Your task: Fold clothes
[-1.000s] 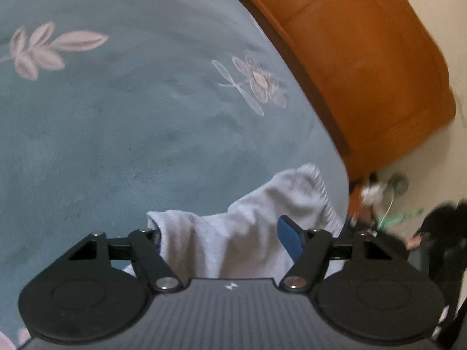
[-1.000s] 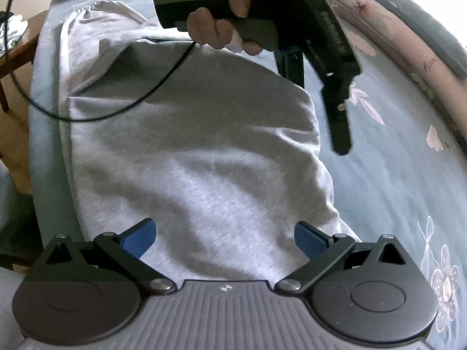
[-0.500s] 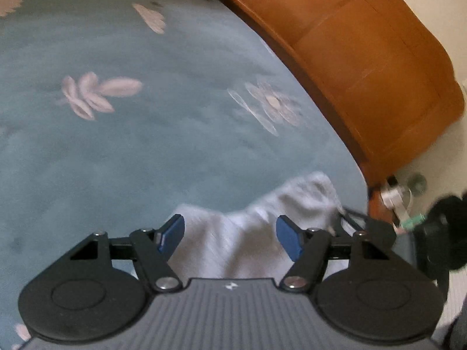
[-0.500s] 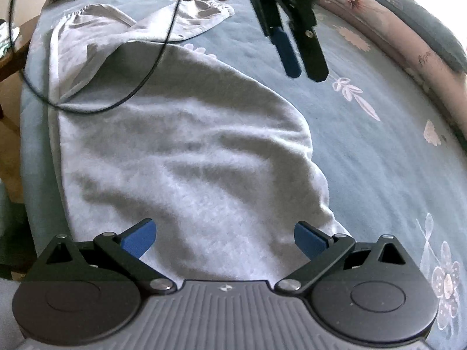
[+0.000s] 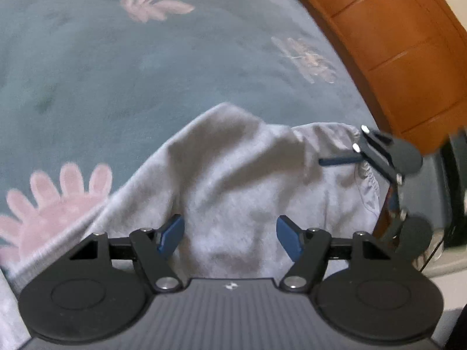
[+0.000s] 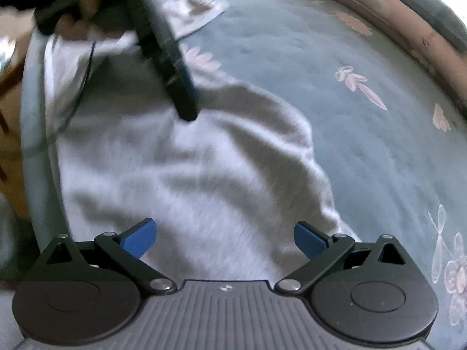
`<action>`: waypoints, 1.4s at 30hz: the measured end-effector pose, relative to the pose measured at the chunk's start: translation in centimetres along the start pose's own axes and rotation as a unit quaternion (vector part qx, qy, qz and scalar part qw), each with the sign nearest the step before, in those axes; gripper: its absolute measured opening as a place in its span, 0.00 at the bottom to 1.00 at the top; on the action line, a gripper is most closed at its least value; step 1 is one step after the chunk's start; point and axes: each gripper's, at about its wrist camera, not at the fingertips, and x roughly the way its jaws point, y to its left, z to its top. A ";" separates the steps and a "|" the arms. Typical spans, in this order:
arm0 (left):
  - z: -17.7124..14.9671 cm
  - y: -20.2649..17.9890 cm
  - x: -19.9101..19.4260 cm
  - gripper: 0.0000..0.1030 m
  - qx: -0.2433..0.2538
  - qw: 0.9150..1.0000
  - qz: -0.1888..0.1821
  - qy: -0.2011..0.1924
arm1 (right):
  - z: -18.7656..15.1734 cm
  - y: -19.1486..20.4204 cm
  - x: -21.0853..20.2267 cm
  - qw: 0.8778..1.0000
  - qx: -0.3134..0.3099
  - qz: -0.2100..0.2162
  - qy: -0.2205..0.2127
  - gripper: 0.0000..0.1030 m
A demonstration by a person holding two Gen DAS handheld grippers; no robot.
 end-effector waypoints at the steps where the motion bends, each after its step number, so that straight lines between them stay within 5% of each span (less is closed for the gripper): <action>1: -0.1 0.4 0.2 0.67 -0.003 1.000 0.009 0.009 | 0.7 -1.1 -0.1 1.000 0.023 0.009 -0.008 0.97; 7: -1.7 1.3 0.2 0.68 -0.015 1.000 -0.004 -0.019 | 4.3 -9.6 0.6 0.978 0.179 0.089 -0.051 0.88; 17: -2.4 1.7 0.4 0.70 -0.045 0.998 -0.022 -0.049 | 3.6 -18.5 9.1 0.890 0.391 0.233 -0.011 0.42; 19: -2.4 1.8 0.3 0.70 -0.050 0.997 -0.026 -0.049 | 3.8 -18.0 9.1 0.897 0.376 0.233 0.000 0.23; 22: -2.7 2.8 -0.4 0.70 -0.056 0.997 -0.035 -0.047 | 4.7 -16.0 7.9 0.913 0.323 0.250 0.003 0.21; 30: -1.8 3.4 -0.1 0.70 -0.047 0.997 -0.045 -0.032 | 5.8 -10.2 3.3 0.959 0.176 0.221 -0.005 0.27; 36: -1.7 3.4 -0.3 0.70 -0.040 0.998 -0.044 -0.028 | 5.5 -9.5 3.6 0.970 0.148 0.190 -0.005 0.27; 42: -1.7 3.2 -0.1 0.71 -0.045 0.998 -0.044 -0.028 | 5.5 -9.7 4.5 0.975 0.125 0.184 0.005 0.41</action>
